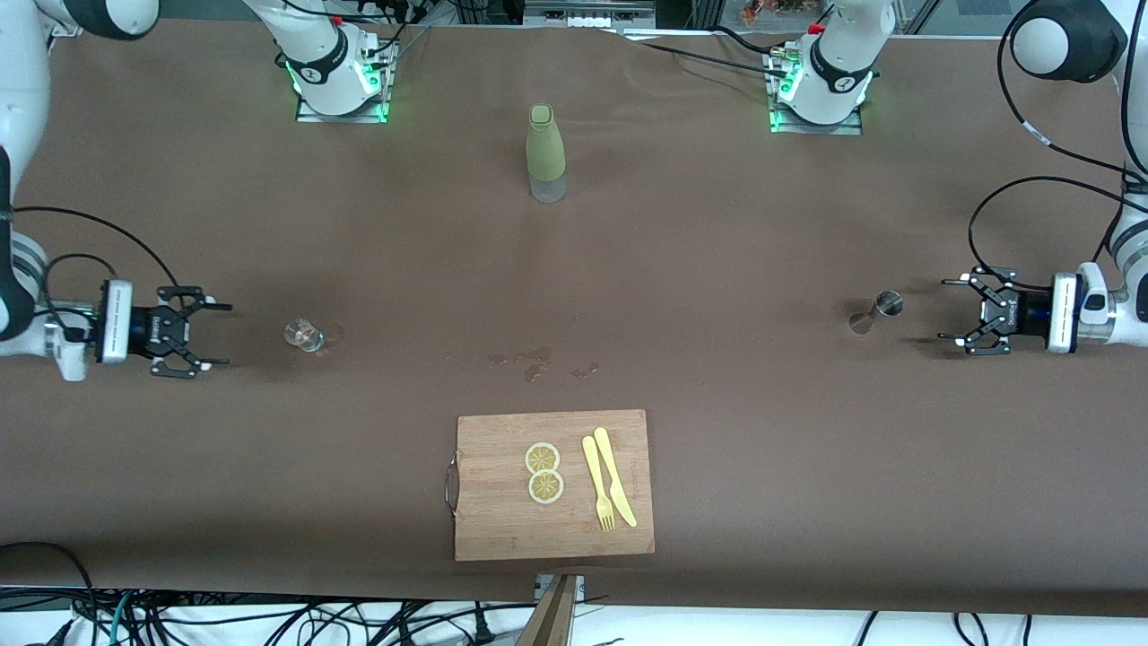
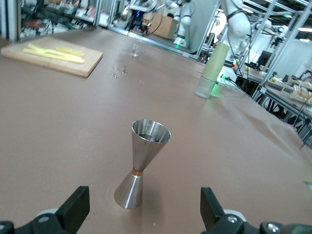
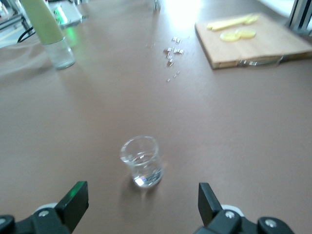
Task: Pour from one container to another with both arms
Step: 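Move the right gripper to the glass cup while the left gripper approaches the steel jigger, then grasp the glass cup with the right gripper while the left gripper grasps the jigger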
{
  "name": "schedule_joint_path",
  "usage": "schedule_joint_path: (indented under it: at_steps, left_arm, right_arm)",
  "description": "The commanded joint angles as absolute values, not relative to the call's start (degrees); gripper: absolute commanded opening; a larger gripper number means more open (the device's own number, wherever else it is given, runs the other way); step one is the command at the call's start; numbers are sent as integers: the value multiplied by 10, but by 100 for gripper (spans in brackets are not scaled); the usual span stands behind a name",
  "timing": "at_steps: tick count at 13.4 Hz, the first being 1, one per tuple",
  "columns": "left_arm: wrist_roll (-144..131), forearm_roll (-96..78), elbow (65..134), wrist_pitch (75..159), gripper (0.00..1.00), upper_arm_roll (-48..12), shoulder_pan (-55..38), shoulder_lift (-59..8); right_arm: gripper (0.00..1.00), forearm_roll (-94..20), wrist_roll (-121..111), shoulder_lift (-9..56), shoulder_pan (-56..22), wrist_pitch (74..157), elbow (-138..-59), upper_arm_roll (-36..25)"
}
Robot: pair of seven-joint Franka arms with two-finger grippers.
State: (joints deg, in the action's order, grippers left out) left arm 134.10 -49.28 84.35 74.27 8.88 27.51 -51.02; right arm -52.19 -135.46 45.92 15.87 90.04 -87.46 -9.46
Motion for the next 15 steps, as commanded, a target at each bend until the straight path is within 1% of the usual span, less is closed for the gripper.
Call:
schedule_joint_path:
  at_steps: [1, 4, 6, 11, 13, 14, 15]
  left_arm:
    - [1454, -539, 868, 744, 100, 88, 275, -544]
    - [1527, -583, 909, 748, 100, 86, 273, -565]
    - [1542, -586, 911, 748, 100, 83, 272, -570]
    - [1543, -598, 914, 750, 100, 62, 270, -576]
    - [1543, -603, 914, 751, 100, 62, 266, -582]
    - [1543, -604, 915, 751, 100, 55, 265, -582]
    - [1543, -604, 914, 751, 100, 54, 265, -582]
  right_arm:
    - [100, -574, -1404, 518, 168, 886, -848, -91]
    - [100, -611, -1445, 556, 165, 880, -848, -86]
    - [100, -611, -1450, 566, 164, 879, -848, -69]
    - [100, -632, -1461, 597, 159, 874, -854, -47]
    - [99, -632, -1459, 613, 158, 848, -853, -43]
    - [90, -633, -1460, 613, 158, 846, -853, -39]
    - [75, -633, -1460, 613, 158, 843, -853, -33]
